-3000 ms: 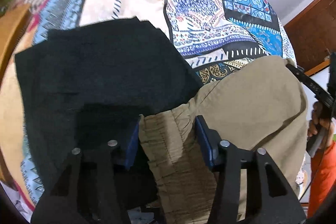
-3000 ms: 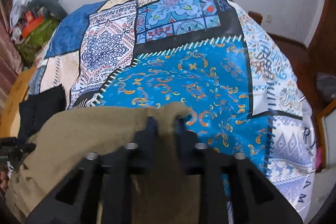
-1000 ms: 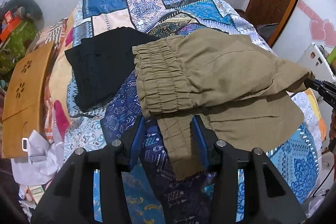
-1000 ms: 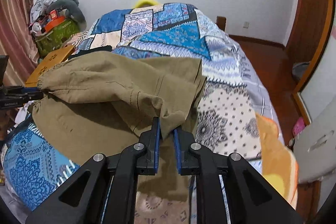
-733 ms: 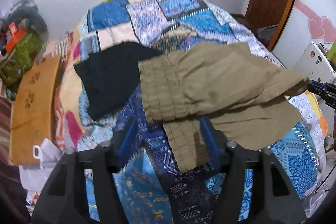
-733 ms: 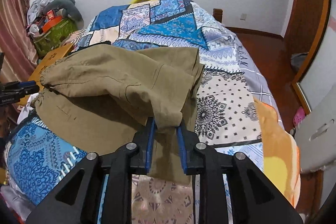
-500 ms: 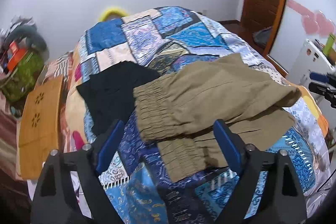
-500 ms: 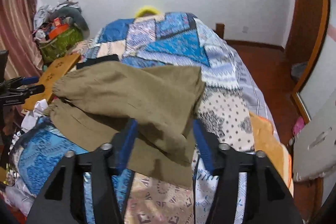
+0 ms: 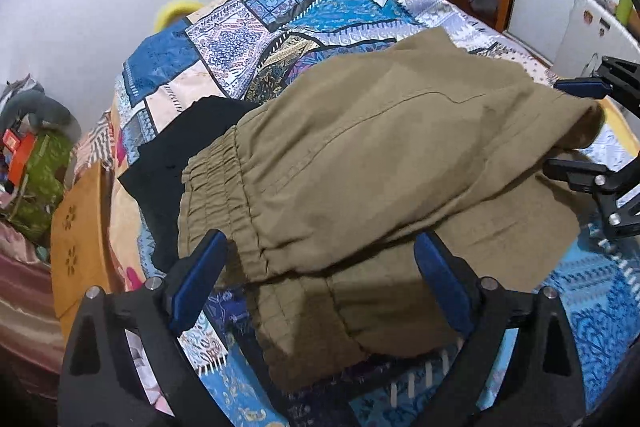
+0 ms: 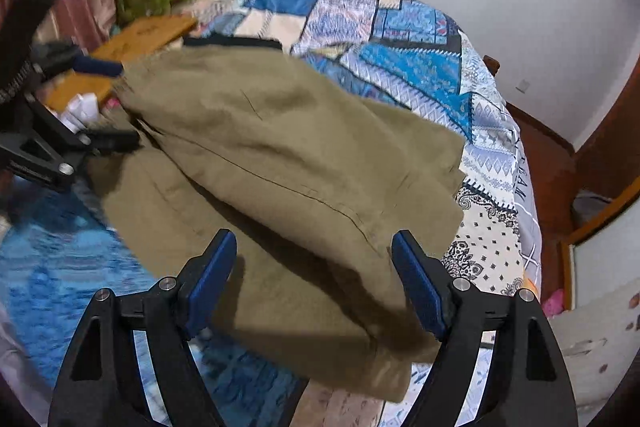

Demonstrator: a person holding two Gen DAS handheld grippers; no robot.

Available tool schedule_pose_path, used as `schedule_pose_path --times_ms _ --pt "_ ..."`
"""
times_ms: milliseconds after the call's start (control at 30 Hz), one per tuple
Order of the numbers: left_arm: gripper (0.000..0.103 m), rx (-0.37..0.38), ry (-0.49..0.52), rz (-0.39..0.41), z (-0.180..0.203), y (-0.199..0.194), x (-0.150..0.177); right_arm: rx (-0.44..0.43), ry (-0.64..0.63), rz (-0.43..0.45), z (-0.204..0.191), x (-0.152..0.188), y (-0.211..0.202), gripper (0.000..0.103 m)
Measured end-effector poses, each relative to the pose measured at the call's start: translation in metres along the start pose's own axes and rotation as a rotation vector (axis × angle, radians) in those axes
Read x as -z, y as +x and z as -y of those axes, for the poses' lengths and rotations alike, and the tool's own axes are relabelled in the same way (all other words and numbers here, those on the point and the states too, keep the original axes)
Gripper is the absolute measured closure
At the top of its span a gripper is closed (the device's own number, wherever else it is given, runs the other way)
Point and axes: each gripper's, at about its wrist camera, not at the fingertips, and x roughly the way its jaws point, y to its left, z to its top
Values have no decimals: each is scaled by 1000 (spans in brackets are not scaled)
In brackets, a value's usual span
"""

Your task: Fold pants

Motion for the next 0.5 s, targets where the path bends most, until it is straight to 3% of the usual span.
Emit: schedule_pose_path --times_ms 67,133,167,200,233,267,367,500 --pt "12 -26 19 17 4 2 -3 38 -13 2 -2 0 6 27" --pt "42 -70 37 39 7 0 -5 42 -7 18 -1 2 8 31" --pt "50 -94 50 51 10 -3 -5 38 3 30 1 2 8 43" --pt "65 -97 56 64 11 -6 -6 40 12 35 3 2 8 51" --pt "75 -96 55 74 12 -9 -8 41 14 36 5 1 7 67" --pt "79 -94 54 90 12 -15 -10 36 19 44 7 -1 5 80" --pt "88 -67 54 129 13 -31 -19 49 23 87 16 -7 -8 92" --pt "92 22 46 168 15 -57 -32 118 6 154 29 -19 -38 93"
